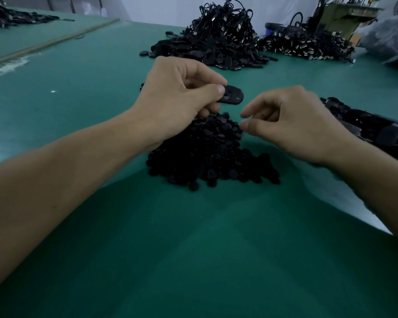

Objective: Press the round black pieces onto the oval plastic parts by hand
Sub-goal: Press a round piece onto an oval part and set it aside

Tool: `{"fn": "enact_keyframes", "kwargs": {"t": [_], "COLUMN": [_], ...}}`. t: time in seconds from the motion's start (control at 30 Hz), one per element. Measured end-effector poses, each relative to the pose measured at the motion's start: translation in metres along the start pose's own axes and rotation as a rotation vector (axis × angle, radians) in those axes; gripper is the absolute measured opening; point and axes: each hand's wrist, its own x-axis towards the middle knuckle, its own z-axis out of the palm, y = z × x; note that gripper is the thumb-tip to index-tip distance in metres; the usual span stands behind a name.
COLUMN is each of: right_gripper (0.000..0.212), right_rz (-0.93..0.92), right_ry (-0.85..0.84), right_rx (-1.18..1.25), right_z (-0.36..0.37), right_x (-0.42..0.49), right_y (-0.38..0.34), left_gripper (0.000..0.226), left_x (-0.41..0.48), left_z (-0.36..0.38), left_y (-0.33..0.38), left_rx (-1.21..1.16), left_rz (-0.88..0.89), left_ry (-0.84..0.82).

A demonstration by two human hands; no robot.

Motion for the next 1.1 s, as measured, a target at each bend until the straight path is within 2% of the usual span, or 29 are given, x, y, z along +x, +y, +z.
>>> {"fn": "enact_keyframes", "kwargs": {"t": [0.1, 0.23, 0.47, 0.6, 0.83, 0.97, 1.1], "right_gripper": [0.010, 0.009, 0.006, 0.007, 0.005, 0.013, 0.012], "right_rz": [0.001, 0.001, -0.013, 0.010, 0.050, 0.047, 0.044], "right_ry": [-0.074, -0.071, -0.101, -0.114, -0.143, -0.148, -0.067], "right_rx": [-0.052, -0.034, -0.053, -0.035, -0.009, -0.033, -0.059], "right_z": [0.0024, 0.0043, 0.0065, 0.0065, 0.0077, 0.0079, 0.0061], "right_x": [0.0007, 0.0014, 0.0027, 0.0032, 0.0030, 0.0039, 0.0032], "right_y": [0.0005, 0.0014, -0.0026, -0.0034, -0.0043, -0.0058, -0.0043], "left_gripper": [0.012, 0.011, 0.030, 0.024, 0.006, 0.023, 0.028], "left_x": [-0.0007, -0.0007, 0.0043, 0.0007, -0.0014, 0.0005, 0.0021], "left_z": [0.0007, 0.0001, 0.0021, 0.0045, 0.0041, 0.0038, 0.0022], "left_y": [0.0000, 0.0005, -0.0004, 0.0026, 0.0042, 0.0039, 0.0053], "left_rx": [-0.015, -0.076, -0.019, 0.081, 0.115, 0.116, 0.115], "left_rz": [-0.003, -0.032, -0.060, -0.060, -0.033, -0.057, -0.064], "left_ry": [-0.006, -0.015, -0.036, -0.049, -0.065, -0.055, -0.049]}}
